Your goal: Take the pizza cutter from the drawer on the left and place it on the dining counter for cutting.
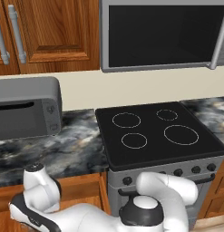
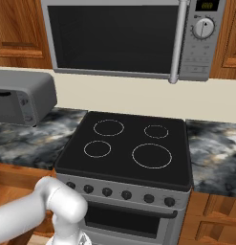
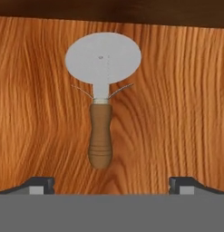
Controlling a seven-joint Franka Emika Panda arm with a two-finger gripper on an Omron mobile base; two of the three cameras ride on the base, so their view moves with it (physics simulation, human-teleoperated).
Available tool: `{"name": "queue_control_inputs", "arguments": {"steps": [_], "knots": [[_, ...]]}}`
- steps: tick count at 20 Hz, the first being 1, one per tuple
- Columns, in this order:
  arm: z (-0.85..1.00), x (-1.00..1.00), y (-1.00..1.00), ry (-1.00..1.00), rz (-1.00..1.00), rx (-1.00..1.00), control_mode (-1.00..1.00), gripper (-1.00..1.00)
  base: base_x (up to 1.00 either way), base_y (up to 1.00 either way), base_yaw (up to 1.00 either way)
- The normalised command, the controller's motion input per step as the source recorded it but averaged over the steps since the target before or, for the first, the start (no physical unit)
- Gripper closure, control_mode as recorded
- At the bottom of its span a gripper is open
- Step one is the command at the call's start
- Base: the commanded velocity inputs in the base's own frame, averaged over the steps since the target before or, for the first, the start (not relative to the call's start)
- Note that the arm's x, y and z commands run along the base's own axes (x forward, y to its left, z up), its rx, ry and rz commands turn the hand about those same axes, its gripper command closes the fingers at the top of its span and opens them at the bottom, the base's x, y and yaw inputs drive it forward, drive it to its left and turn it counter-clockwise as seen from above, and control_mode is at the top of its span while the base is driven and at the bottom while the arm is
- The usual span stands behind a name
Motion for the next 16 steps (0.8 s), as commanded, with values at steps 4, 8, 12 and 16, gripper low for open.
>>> {"name": "queue_control_inputs", "arguments": {"steps": [4,8,12,16], "knots": [[-0.26,0.0,0.08,0.0,-0.02,-0.01,-1.0,-1.0,0.0,0.0,0.0],[-0.23,0.0,0.1,0.0,0.0,-0.01,-1.0,-1.0,0.0,0.0,0.0],[-0.21,0.0,0.06,0.0,0.0,0.0,-1.0,-1.0,0.0,0.0,0.0],[-0.13,0.0,0.02,0.0,0.0,0.0,-1.0,-1.0,0.0,0.0,0.0]]}}
